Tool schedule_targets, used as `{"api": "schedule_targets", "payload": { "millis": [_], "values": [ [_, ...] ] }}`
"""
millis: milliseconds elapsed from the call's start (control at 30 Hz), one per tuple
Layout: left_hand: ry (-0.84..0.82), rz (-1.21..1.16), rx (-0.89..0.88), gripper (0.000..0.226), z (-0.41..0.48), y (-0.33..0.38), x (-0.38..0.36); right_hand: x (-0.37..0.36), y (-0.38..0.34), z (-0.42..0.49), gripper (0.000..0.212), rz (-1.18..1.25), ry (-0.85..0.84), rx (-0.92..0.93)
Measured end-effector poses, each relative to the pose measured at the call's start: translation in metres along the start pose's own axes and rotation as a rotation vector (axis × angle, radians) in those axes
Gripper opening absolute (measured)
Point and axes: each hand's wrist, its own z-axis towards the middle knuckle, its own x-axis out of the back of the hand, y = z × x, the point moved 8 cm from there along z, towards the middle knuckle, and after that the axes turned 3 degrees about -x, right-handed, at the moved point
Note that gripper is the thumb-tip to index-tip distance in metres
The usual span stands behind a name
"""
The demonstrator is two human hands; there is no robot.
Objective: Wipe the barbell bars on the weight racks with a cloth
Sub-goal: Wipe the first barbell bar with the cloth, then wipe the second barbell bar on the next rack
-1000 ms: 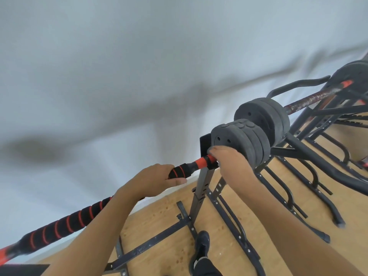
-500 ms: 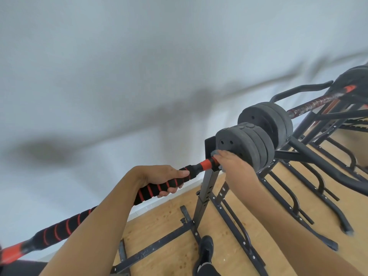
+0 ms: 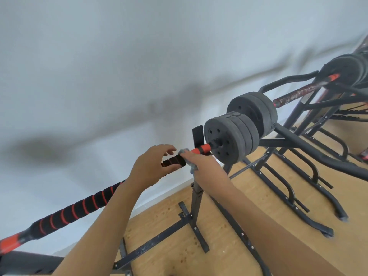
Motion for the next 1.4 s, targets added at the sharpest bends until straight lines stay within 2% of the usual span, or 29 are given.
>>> {"api": "schedule_targets", "payload": {
  "millis": [67,133,200,267,333,400,467,600,733,800,933,1067,1200,1400],
  "values": [
    [0.266,0.085,-0.175,0.036,-0.023,0.038,-0.002,0.020,0.018,-0.024,0.058,0.093,0.058,-0.003],
    [0.372,0.031,-0.245,0.024,-0.041,0.075,-0.028,0.033,0.048,-0.056,0.053,0.086,0.086,-0.059],
    [0.229,-0.046,-0.227,0.019,-0.044,0.107,-0.076,0.042,0.095,-0.087,0.048,0.027,0.098,-0.201],
    [-0.041,-0.032,-0.240,0.022,-0.046,0.140,-0.139,0.046,0.157,-0.118,0.037,-0.032,0.087,-0.387],
    [-0.284,0.027,-0.328,0.041,-0.055,0.180,-0.200,0.045,0.226,-0.165,0.020,-0.076,0.006,-0.598],
    [-0.432,0.082,-0.391,0.059,-0.071,0.227,-0.250,0.056,0.276,-0.228,0.017,-0.049,0.043,-0.730],
    [-0.489,0.121,-0.465,0.065,-0.091,0.278,-0.291,0.076,0.307,-0.297,0.006,0.033,0.181,-0.784],
    [-0.557,0.178,-0.562,0.073,-0.141,0.380,-0.355,0.109,0.360,-0.422,0.019,0.058,0.321,-0.884],
    [-0.543,0.188,-0.625,0.075,-0.178,0.472,-0.393,0.144,0.409,-0.504,0.019,0.043,0.318,-0.931],
    [-0.536,0.202,-0.641,0.076,-0.185,0.508,-0.410,0.170,0.427,-0.531,0.021,0.015,0.405,-0.922],
    [-0.519,0.226,-0.663,0.074,-0.176,0.557,-0.443,0.203,0.472,-0.557,0.024,-0.011,0.451,-0.928],
    [-0.472,0.215,-0.624,0.074,-0.130,0.591,-0.482,0.238,0.533,-0.547,0.024,-0.069,0.464,-0.913],
    [-0.435,0.205,-0.568,0.073,-0.060,0.623,-0.537,0.277,0.605,-0.508,0.024,-0.127,0.395,-0.889],
    [-0.448,0.209,-0.438,0.075,0.072,0.677,-0.594,0.373,0.710,-0.416,0.032,0.021,0.397,-0.797]
  ]
}}
